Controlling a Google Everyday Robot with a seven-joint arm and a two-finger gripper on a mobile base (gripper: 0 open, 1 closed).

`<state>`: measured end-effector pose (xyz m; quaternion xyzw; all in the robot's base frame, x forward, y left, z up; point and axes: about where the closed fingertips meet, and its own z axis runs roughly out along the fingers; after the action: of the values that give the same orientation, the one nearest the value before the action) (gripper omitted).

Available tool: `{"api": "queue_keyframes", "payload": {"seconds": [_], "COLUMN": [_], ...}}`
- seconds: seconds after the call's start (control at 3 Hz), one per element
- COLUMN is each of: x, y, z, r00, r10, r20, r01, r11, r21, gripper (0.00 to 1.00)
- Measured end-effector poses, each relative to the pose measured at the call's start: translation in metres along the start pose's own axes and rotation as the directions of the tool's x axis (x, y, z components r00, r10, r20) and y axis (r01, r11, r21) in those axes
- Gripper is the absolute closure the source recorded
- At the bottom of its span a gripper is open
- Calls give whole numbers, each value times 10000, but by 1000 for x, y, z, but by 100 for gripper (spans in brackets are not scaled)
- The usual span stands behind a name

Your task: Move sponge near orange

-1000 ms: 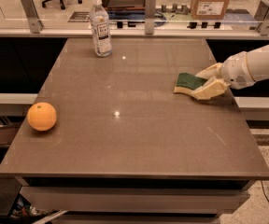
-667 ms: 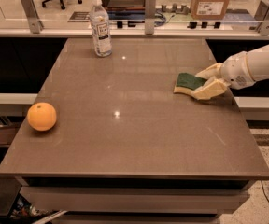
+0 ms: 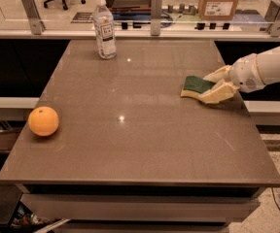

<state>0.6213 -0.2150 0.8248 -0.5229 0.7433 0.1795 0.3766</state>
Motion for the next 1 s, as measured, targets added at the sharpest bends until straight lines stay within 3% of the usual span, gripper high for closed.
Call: {"api": "queue_keyframes", "payload": {"seconds": [0.67,1.0], "x": [0,-13], "y": [0,-2], "z": [0,-12], "r00": [10000,9995], "r10": [-2,-203], "r20": [0,-250], "r01": [2,208], "r11": [10000,9996], "r21": [-1,173], "gripper": [100,100]}}
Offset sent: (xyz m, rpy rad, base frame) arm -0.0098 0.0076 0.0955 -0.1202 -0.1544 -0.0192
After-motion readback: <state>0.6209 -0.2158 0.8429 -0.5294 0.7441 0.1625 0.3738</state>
